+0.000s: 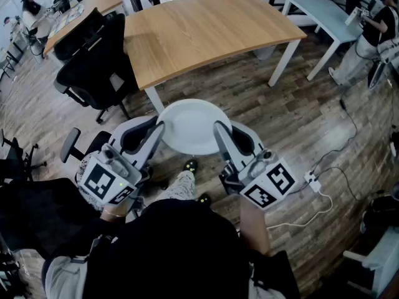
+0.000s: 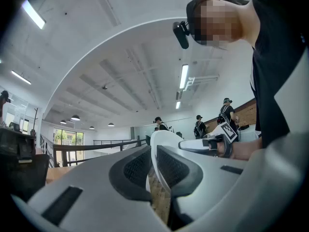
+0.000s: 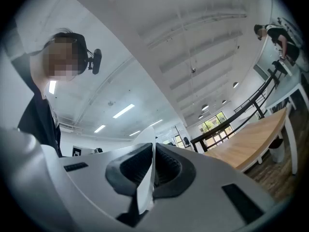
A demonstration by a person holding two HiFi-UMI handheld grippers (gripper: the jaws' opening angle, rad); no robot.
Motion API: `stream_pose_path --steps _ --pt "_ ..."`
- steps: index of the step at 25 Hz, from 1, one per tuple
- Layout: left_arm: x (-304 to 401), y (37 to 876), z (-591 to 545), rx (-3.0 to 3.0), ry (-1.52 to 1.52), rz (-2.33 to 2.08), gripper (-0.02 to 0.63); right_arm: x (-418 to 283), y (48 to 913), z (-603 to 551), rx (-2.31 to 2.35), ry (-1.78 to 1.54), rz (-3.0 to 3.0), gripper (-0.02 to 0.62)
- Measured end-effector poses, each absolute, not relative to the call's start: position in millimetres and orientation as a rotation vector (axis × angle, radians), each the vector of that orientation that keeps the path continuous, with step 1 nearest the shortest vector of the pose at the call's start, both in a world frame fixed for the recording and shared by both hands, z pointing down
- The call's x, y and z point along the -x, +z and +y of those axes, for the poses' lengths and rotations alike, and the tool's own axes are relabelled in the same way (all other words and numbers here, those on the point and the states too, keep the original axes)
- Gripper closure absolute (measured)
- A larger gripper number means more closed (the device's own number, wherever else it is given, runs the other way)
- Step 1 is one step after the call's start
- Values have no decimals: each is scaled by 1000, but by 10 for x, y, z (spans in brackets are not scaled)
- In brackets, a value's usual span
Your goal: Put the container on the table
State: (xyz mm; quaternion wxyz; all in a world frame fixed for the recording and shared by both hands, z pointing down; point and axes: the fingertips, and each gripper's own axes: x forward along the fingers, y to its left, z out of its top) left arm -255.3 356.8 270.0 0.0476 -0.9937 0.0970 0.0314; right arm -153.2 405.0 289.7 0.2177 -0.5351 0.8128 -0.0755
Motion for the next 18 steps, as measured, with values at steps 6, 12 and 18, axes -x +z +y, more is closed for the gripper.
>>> stream_pose_path --steps 6,12,18 --pt "2580 2707 3541 3032 93 293 558 1557 2899 4024 1485 -208 2248 572" --pt "2549 2724 3551 3037 97 292 558 1514 2925 4025 1486 -220 2228 572" --pt "2519 2752 3462 3045 93 286 558 1484 2927 3948 1501 -217 2236 572"
